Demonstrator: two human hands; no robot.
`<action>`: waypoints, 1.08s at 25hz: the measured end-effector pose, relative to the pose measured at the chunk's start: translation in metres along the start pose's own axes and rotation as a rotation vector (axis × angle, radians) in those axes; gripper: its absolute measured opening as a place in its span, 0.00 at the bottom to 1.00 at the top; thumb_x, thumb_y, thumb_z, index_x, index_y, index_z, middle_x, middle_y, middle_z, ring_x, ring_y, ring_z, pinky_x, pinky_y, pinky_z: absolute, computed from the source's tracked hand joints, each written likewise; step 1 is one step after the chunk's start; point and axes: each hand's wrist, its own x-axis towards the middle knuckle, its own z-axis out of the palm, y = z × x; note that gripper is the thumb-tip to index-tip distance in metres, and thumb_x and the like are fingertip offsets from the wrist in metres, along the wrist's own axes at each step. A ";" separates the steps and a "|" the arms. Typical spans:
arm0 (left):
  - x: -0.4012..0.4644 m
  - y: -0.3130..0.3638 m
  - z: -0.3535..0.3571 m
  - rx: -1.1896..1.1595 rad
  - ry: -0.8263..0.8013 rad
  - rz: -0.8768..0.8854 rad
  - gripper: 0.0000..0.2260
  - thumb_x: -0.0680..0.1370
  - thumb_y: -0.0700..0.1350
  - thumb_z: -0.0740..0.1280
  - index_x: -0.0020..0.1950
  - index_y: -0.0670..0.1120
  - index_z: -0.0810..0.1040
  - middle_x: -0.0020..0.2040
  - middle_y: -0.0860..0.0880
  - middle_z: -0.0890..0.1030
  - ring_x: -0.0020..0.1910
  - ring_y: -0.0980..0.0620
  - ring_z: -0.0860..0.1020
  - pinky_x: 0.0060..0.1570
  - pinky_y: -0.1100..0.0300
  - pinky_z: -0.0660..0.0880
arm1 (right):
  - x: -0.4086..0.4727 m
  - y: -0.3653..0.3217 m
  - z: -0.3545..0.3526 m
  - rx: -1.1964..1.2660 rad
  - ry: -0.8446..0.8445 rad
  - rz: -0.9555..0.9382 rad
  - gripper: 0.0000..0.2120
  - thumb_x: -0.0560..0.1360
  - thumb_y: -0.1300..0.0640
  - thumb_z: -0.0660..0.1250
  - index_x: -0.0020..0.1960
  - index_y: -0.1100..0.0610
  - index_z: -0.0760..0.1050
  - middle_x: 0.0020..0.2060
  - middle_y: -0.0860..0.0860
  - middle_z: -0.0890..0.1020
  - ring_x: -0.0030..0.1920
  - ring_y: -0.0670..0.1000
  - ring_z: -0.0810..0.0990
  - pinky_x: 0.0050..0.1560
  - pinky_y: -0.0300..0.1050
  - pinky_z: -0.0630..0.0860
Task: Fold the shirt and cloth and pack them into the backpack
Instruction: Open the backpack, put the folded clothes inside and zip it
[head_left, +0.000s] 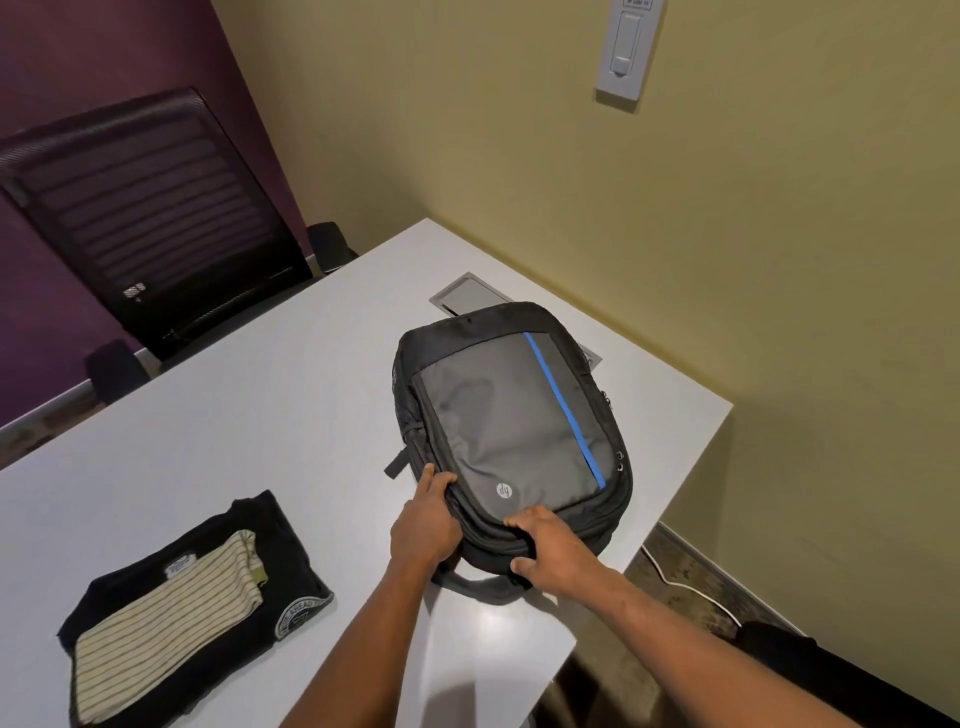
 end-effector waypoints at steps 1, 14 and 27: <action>0.000 -0.006 -0.004 -0.013 0.000 0.004 0.26 0.77 0.43 0.61 0.74 0.58 0.64 0.82 0.56 0.51 0.68 0.44 0.73 0.60 0.48 0.74 | 0.000 -0.004 0.004 0.003 -0.019 -0.022 0.30 0.74 0.54 0.73 0.74 0.53 0.69 0.68 0.51 0.70 0.69 0.49 0.69 0.69 0.31 0.57; 0.000 0.031 0.008 0.068 0.051 0.251 0.25 0.76 0.39 0.63 0.74 0.46 0.68 0.80 0.42 0.58 0.79 0.38 0.56 0.76 0.48 0.58 | -0.001 0.049 -0.049 0.147 0.551 0.220 0.09 0.78 0.63 0.64 0.53 0.53 0.79 0.50 0.47 0.77 0.47 0.48 0.75 0.49 0.44 0.72; 0.038 0.104 0.021 0.192 -0.034 0.407 0.30 0.80 0.46 0.63 0.81 0.50 0.57 0.83 0.46 0.48 0.81 0.44 0.47 0.79 0.48 0.49 | 0.061 0.099 -0.119 0.264 0.469 0.316 0.17 0.81 0.62 0.61 0.69 0.56 0.73 0.65 0.57 0.77 0.65 0.57 0.75 0.60 0.43 0.67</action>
